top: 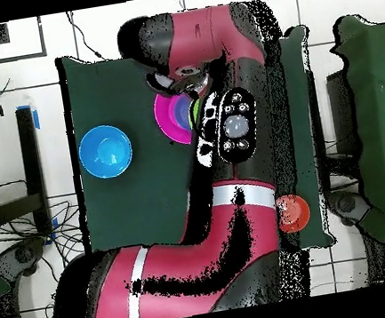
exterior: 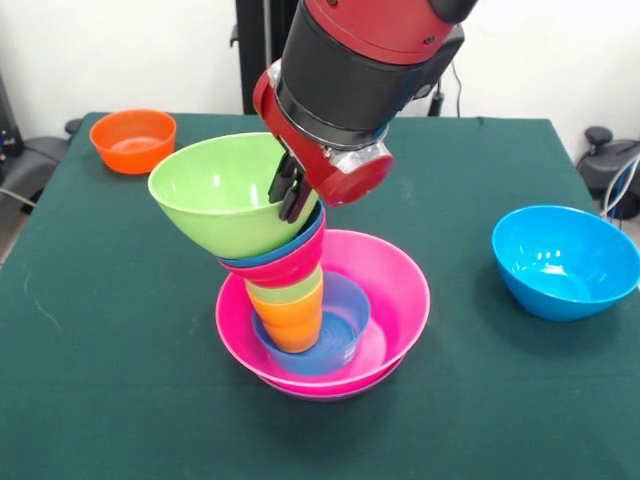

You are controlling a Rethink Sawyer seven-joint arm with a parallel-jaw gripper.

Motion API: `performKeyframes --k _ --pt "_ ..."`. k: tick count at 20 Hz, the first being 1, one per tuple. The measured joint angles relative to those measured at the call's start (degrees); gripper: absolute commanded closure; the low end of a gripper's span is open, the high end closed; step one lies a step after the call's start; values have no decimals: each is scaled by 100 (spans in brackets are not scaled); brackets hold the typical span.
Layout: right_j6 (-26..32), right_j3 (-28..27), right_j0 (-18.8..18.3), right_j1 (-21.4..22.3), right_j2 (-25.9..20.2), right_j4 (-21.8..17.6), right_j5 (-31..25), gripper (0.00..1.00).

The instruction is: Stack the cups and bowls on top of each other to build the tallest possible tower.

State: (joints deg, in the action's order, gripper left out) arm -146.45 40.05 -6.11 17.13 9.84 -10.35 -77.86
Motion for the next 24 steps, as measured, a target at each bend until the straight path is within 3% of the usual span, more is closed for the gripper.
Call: performKeyframes --k 24 --pt "0 0 2 -84 63 501 0 100"
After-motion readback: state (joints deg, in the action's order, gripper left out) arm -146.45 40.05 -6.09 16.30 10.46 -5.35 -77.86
